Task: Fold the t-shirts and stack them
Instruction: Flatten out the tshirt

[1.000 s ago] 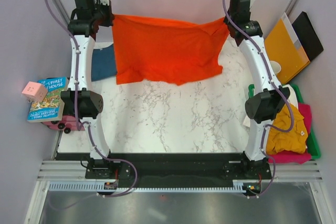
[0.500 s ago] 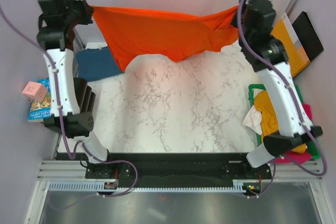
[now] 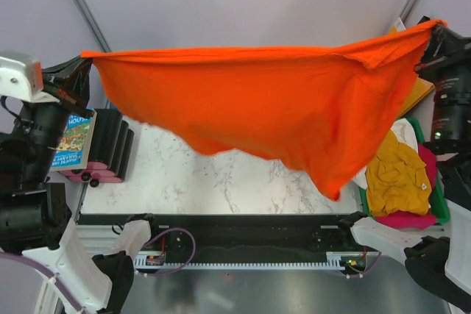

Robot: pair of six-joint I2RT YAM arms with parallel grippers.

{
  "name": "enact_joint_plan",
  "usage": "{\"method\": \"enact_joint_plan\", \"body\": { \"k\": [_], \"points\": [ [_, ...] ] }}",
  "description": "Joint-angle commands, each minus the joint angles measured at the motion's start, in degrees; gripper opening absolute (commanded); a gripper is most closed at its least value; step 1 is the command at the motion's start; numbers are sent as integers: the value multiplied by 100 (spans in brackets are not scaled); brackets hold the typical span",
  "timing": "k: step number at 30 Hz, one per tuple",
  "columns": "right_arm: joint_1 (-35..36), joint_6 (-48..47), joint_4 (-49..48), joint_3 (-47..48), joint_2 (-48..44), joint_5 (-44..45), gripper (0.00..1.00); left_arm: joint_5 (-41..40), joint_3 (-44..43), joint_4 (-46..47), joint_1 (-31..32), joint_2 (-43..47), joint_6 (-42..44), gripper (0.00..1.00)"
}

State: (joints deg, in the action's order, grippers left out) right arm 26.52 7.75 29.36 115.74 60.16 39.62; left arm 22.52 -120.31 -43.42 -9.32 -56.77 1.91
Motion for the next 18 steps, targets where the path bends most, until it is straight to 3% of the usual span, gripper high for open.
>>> {"method": "enact_joint_plan", "body": {
  "k": [1, 8, 12, 16, 18],
  "points": [
    [2, -195, 219, -622, 189, 485, 0, -213, 701, -475, -52, -387, -139, 2],
    [2, -54, -70, -1299, 654, 723, 0, -99, 1307, -27, -43, -861, -139, 2],
    [-409, 95, -299, -1450, 1373, 444, 0, 24, 1651, 412, -43, -1528, -139, 2],
    [-780, 139, -414, -846, 2436, 222, 0, 94, 1135, 747, -8, -2687, -139, 2],
    [-937, 183, -414, -380, 3198, 144, 0, 24, 234, 756, 114, -3680, -279, 2]
  ]
}}
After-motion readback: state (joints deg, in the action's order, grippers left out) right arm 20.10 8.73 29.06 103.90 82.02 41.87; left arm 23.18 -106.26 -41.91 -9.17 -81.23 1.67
